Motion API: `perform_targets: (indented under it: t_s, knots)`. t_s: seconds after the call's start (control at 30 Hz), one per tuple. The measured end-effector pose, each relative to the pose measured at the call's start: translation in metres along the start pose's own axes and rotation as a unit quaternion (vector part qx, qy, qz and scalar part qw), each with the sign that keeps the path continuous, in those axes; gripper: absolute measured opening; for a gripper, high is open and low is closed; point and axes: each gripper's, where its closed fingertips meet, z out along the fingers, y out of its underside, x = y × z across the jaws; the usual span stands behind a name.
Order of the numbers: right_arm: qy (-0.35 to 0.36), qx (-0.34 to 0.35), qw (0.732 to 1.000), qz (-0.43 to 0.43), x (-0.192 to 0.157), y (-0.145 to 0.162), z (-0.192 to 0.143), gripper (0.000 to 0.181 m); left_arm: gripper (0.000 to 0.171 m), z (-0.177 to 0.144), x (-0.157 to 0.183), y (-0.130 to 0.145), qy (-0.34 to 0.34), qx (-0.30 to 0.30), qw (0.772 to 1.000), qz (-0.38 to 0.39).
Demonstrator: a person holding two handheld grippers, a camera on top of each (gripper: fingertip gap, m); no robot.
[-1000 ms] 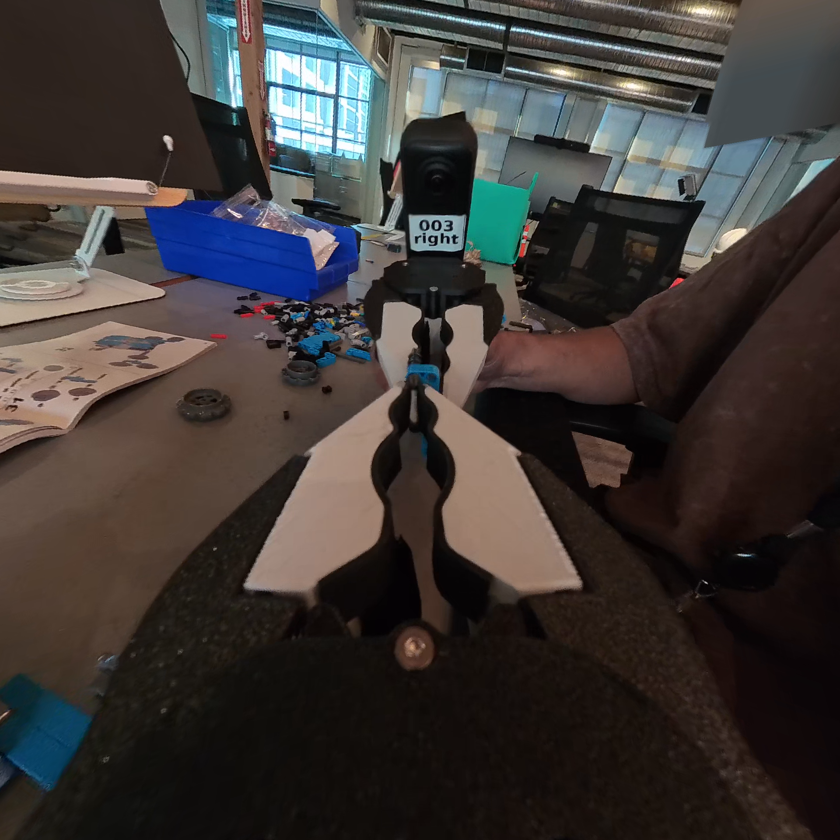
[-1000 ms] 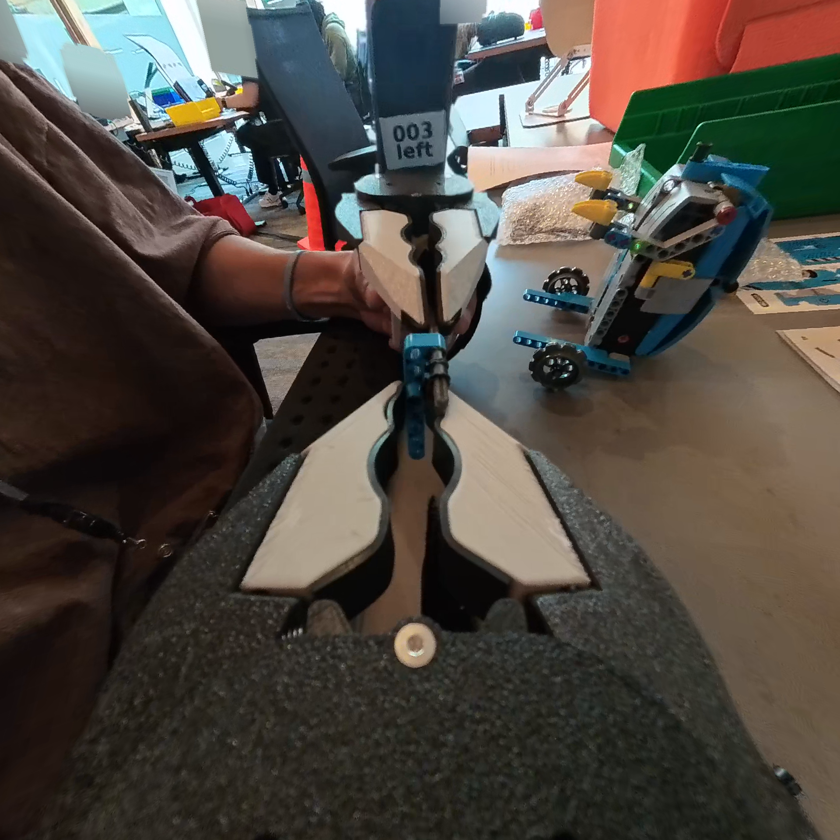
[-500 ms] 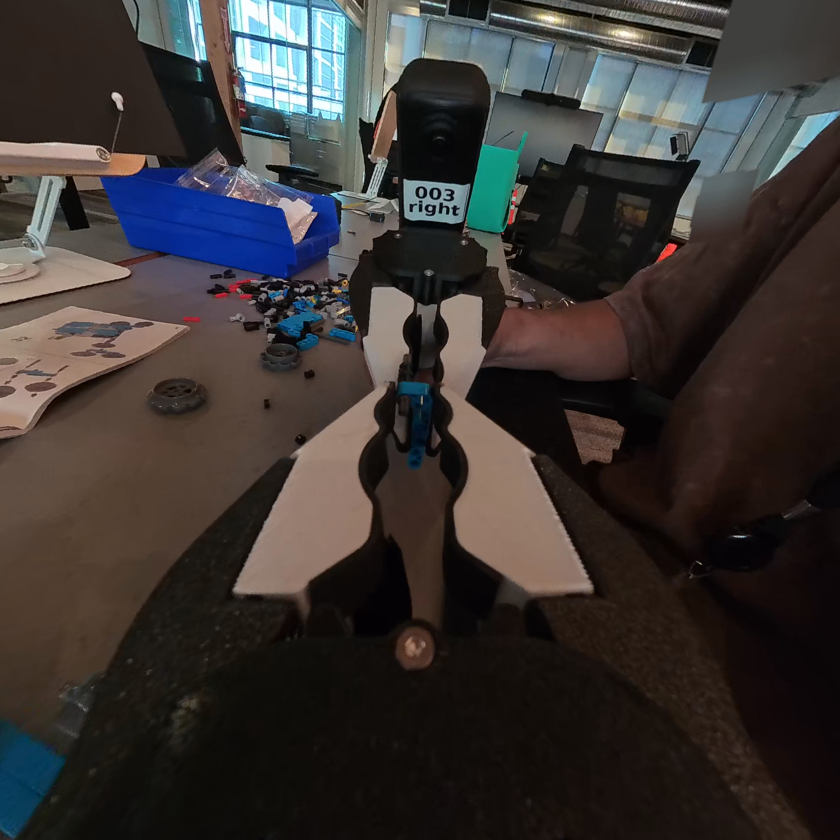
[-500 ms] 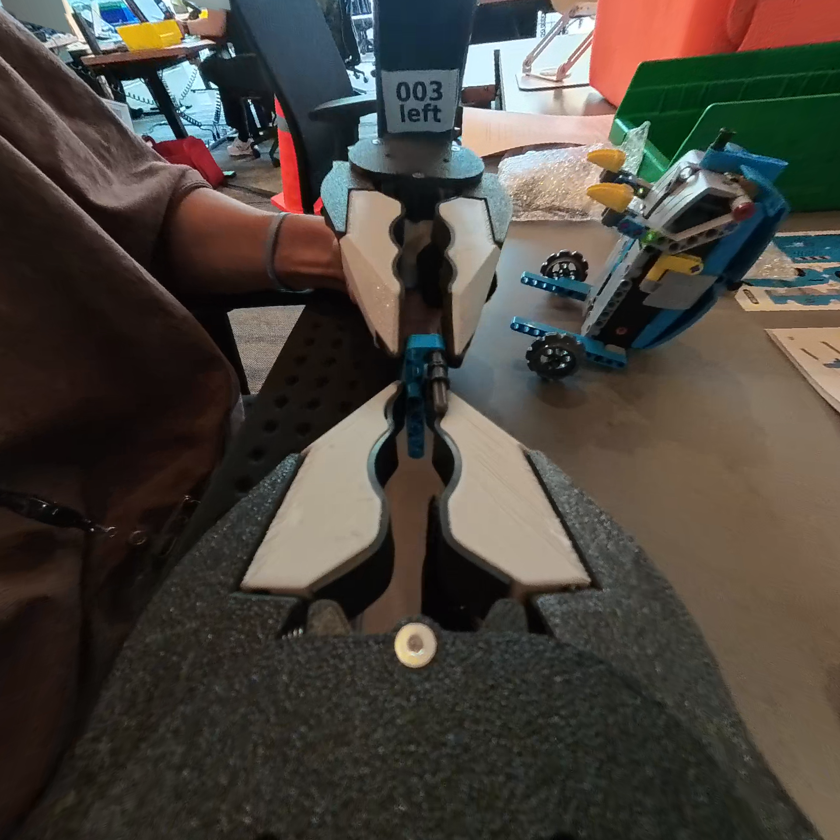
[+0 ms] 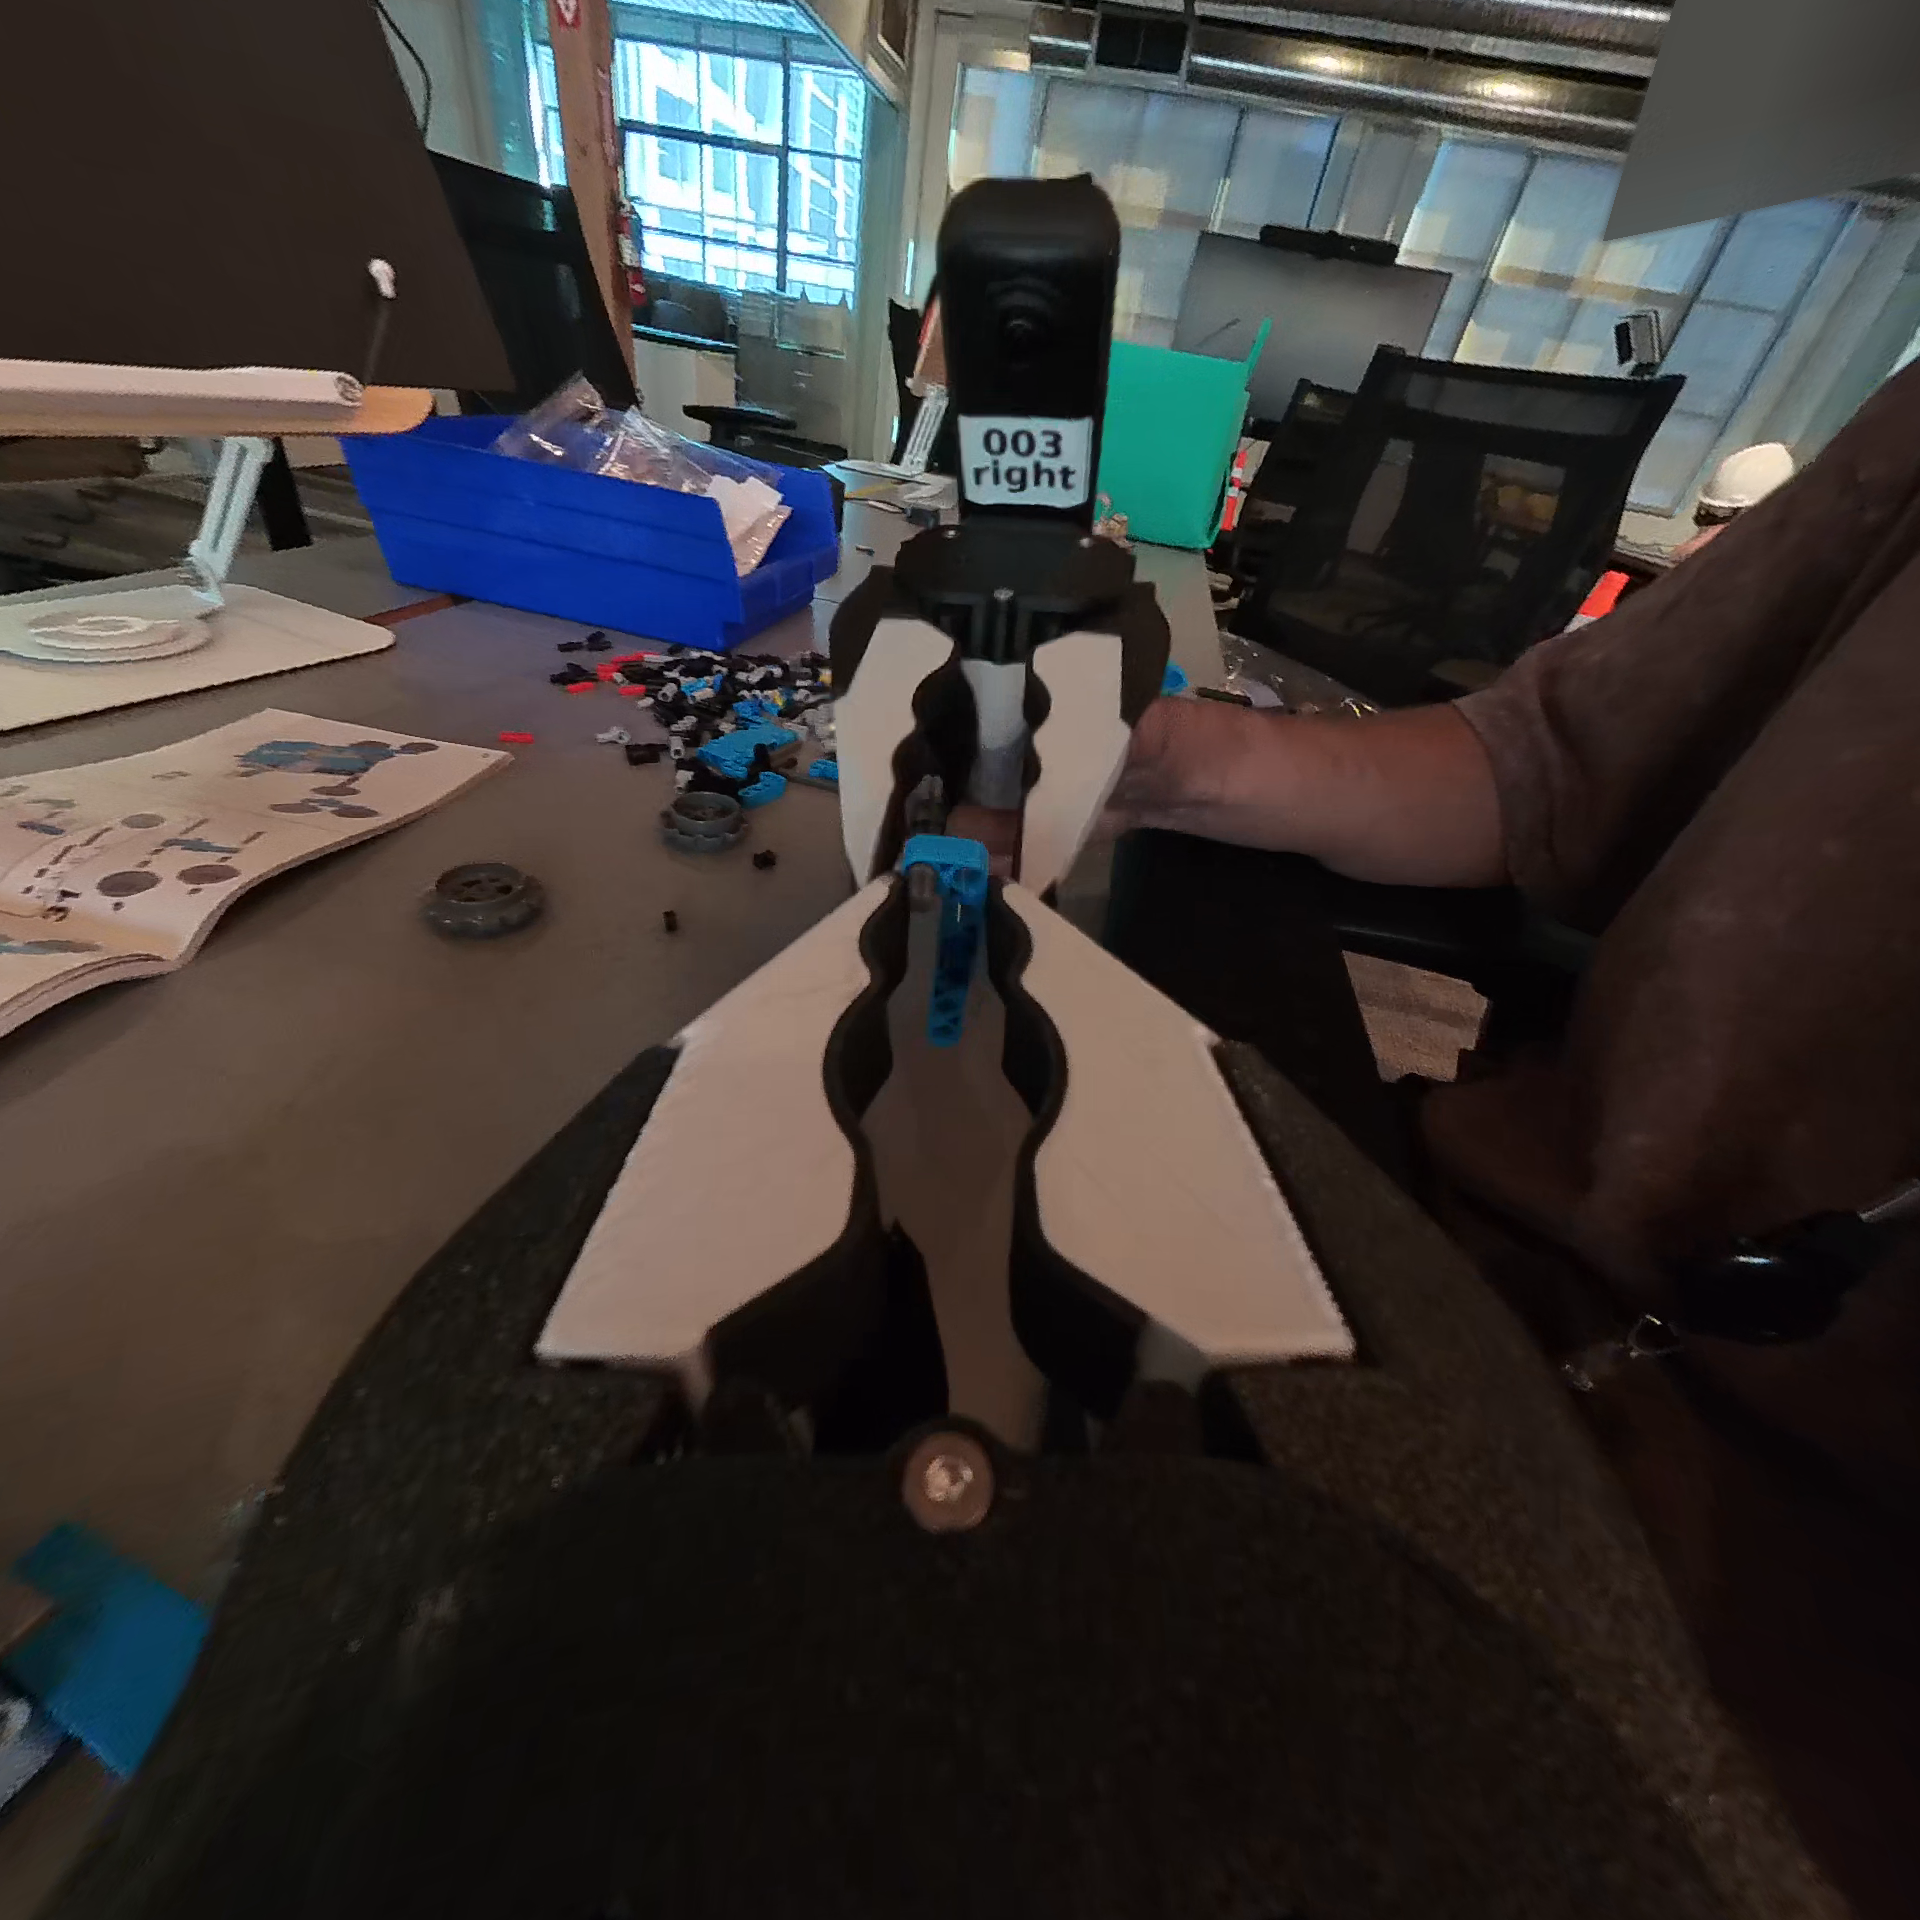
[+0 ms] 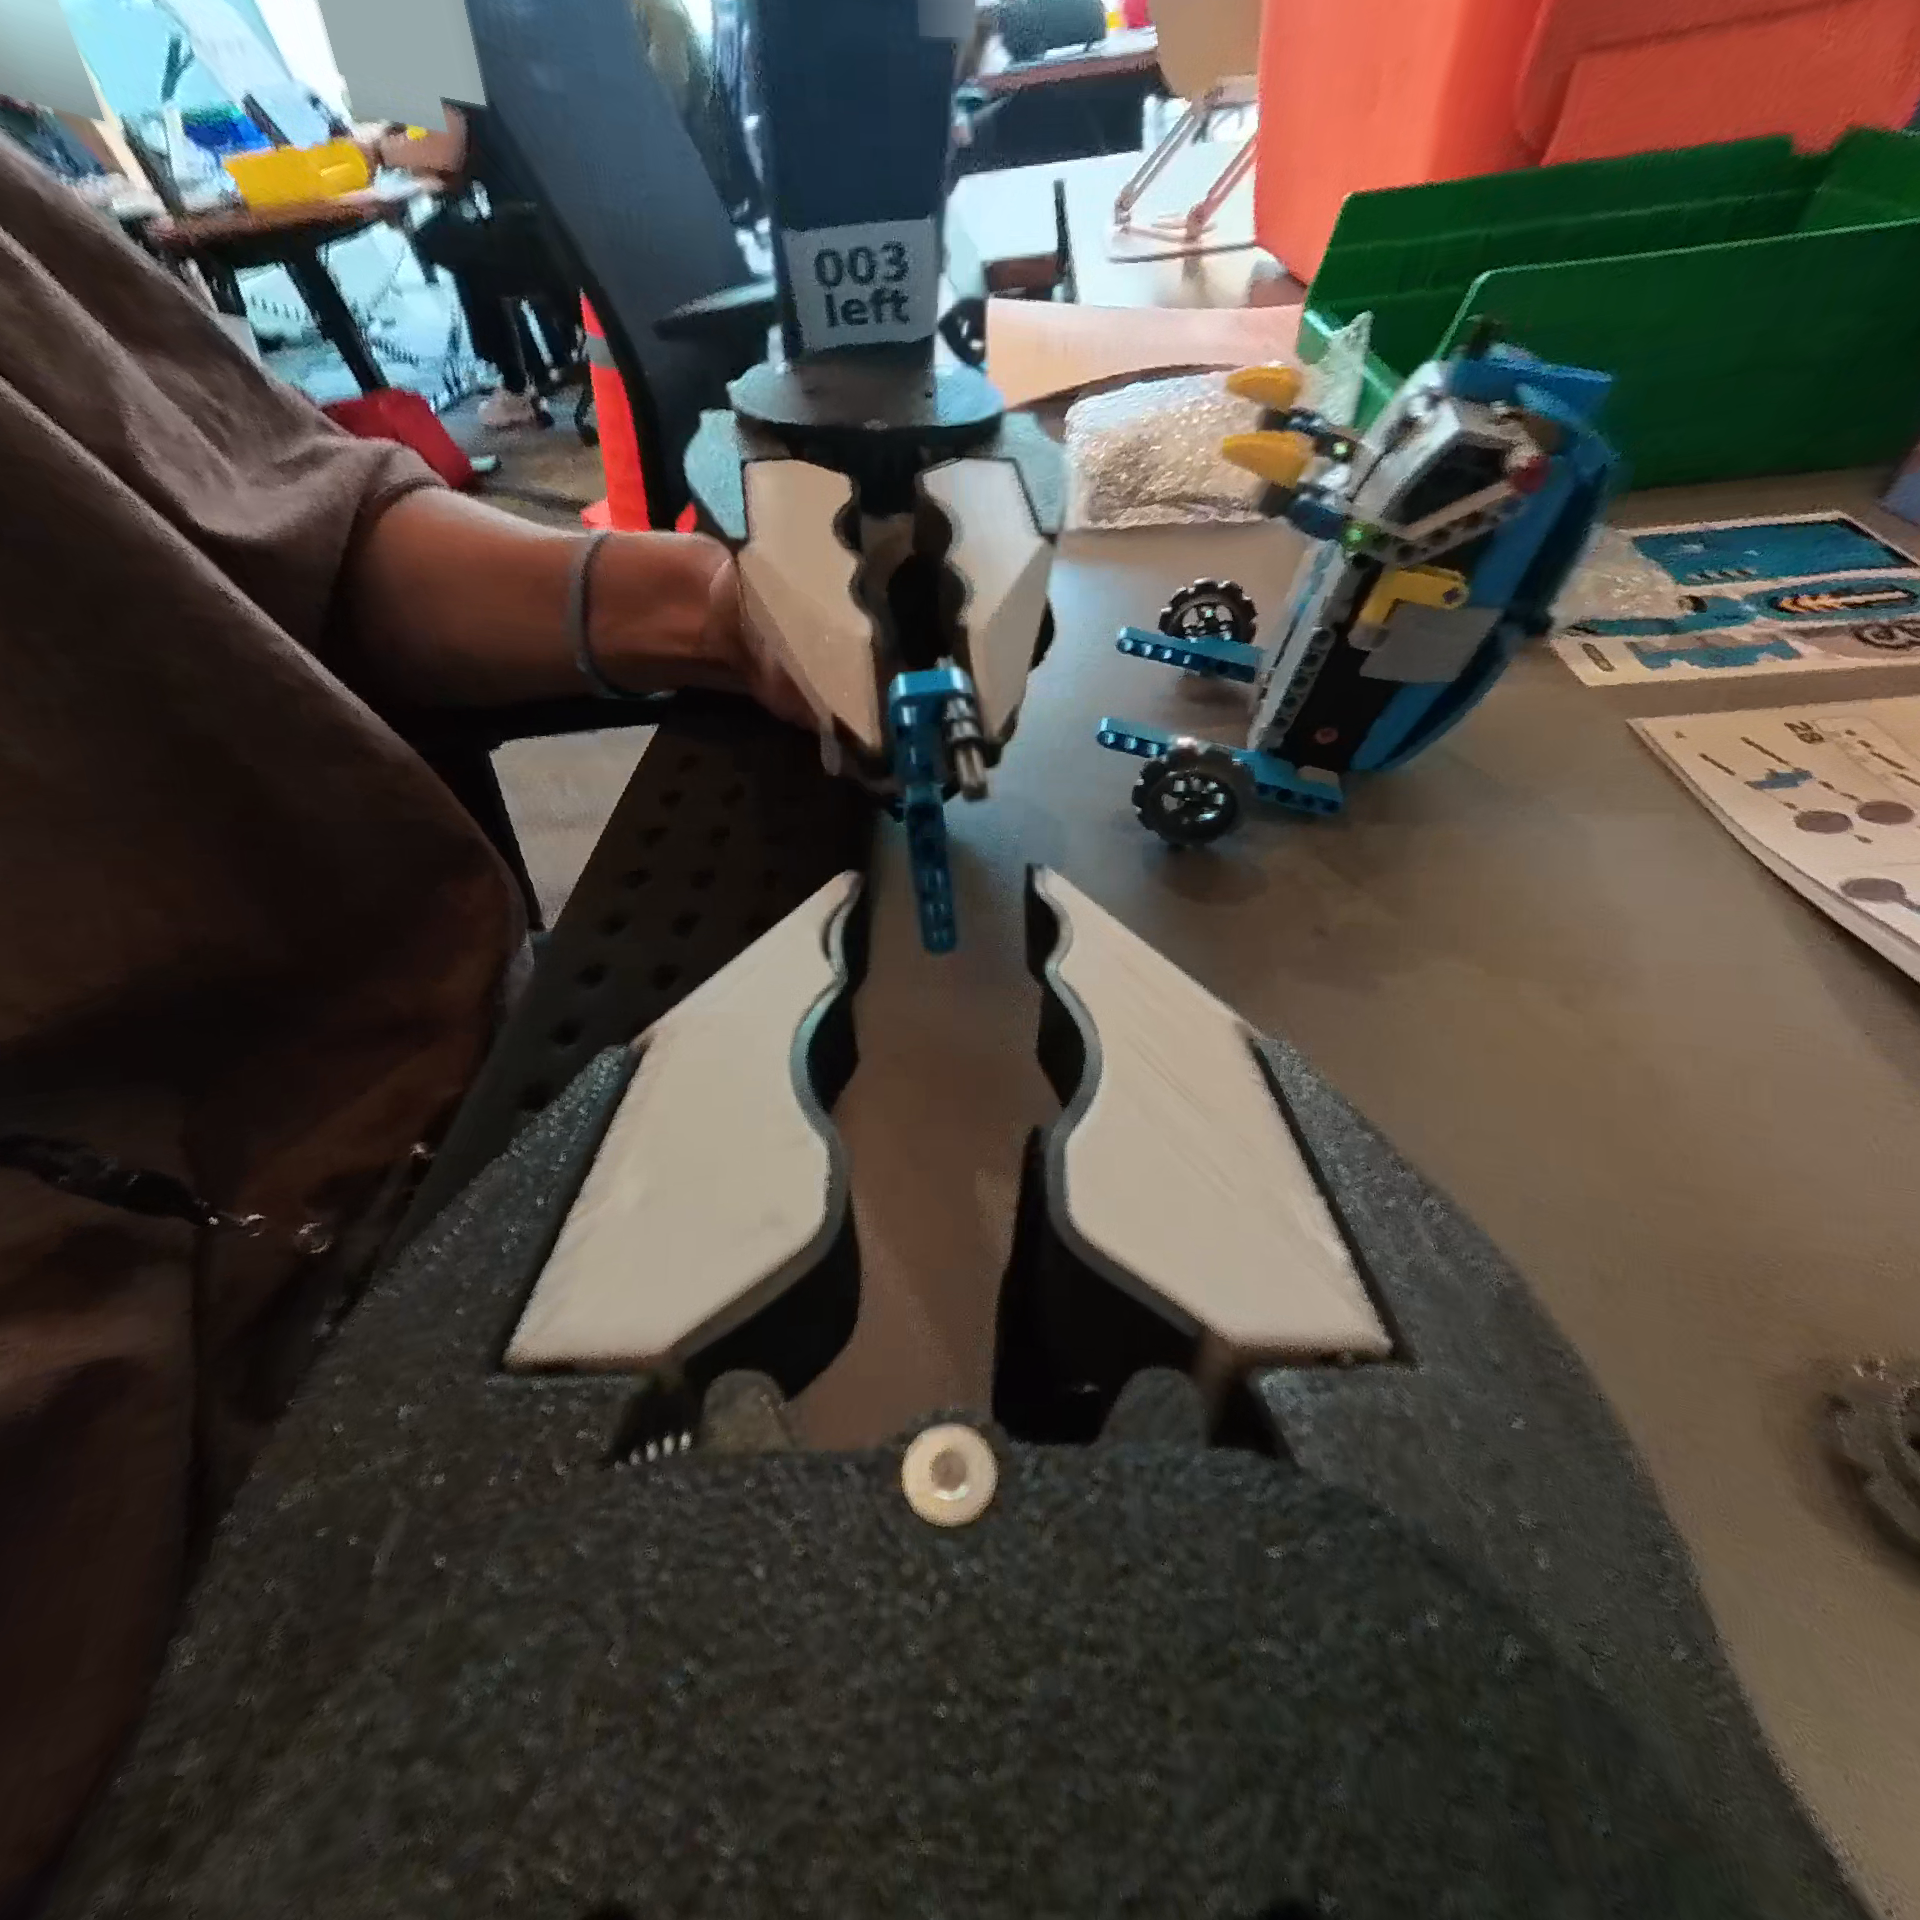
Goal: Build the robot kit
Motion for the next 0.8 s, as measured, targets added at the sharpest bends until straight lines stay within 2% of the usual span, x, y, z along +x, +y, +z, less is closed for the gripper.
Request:
perform_targets:
  t_s: [0.1, 0.17, 0.23, 0.27, 0.33, 0.4, 0.47, 0.53, 0.73, 0.8]
  knots:
    - [0.020, 0.050, 0.998, 0.017, 0.008, -0.015, -0.015, 0.029, 0.014, -0.001, -0.011, 0.002, -0.039, -0.006, 0.999, 0.008]
    - [0.078, 0.067, 0.995, 0.010, 0.020, -0.022, -0.017, 0.038, 0.014, -0.004, -0.034, 0.005, -0.126, -0.026, 0.991, 0.038]
    - [0.134, 0.072, 0.988, 0.025, 0.029, -0.025, -0.012, 0.052, 0.014, -0.009, -0.051, 0.007, -0.208, -0.050, 0.973, 0.092]
    - [0.159, 0.081, 0.983, 0.052, 0.034, -0.026, -0.008, 0.056, 0.014, -0.010, -0.054, 0.008, -0.235, -0.062, 0.963, 0.118]
    - [0.190, 0.102, 0.971, 0.102, 0.039, -0.030, 0.005, 0.077, 0.014, -0.009, -0.056, 0.009, -0.277, -0.090, 0.940, 0.178]
    - [0.223, 0.101, 0.961, 0.125, 0.047, -0.029, 0.014, 0.081, 0.014, -0.009, -0.058, 0.011, -0.312, -0.119, 0.912, 0.237]
    - [0.249, 0.092, 0.953, 0.146, 0.057, -0.025, 0.019, 0.073, 0.014, -0.012, -0.061, 0.011, -0.342, -0.137, 0.888, 0.277]
    - [0.221, 0.091, 0.957, 0.166, 0.054, -0.024, 0.027, 0.060, 0.014, -0.014, -0.063, 0.011, -0.361, -0.150, 0.870, 0.299]
    - [0.216, 0.082, 0.961, 0.154, 0.054, -0.021, 0.032, 0.053, 0.013, -0.013, -0.065, 0.015, -0.395, -0.192, 0.821, 0.365]
    - [0.224, 0.073, 0.961, 0.142, 0.055, -0.020, 0.031, 0.052, 0.013, -0.013, -0.066, 0.016, -0.400, -0.200, 0.813, 0.373]
